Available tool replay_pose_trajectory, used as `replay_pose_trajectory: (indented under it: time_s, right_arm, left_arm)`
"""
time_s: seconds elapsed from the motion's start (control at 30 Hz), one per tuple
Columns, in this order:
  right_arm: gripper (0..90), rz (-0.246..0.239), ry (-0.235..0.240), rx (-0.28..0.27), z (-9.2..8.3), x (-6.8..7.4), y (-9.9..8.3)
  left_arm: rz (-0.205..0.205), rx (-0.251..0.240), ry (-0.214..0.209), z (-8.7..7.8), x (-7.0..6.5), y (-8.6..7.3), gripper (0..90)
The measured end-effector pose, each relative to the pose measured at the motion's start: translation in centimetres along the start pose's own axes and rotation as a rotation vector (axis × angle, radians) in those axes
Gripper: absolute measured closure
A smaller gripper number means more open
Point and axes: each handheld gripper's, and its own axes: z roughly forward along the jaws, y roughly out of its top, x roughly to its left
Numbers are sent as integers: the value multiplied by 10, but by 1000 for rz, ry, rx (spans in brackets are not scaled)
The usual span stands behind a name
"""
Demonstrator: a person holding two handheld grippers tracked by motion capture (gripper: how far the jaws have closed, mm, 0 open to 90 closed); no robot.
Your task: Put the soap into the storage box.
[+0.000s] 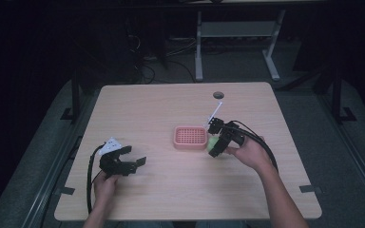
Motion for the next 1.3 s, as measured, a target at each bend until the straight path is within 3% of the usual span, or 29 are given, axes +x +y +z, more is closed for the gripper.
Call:
replay_pose_trajectory:
  time_s: [1.3]
  right_arm:
    - [258,5,-3,55,9,-18,59]
  left_arm:
    - [-9,-2,-5,-1,1,0,143]
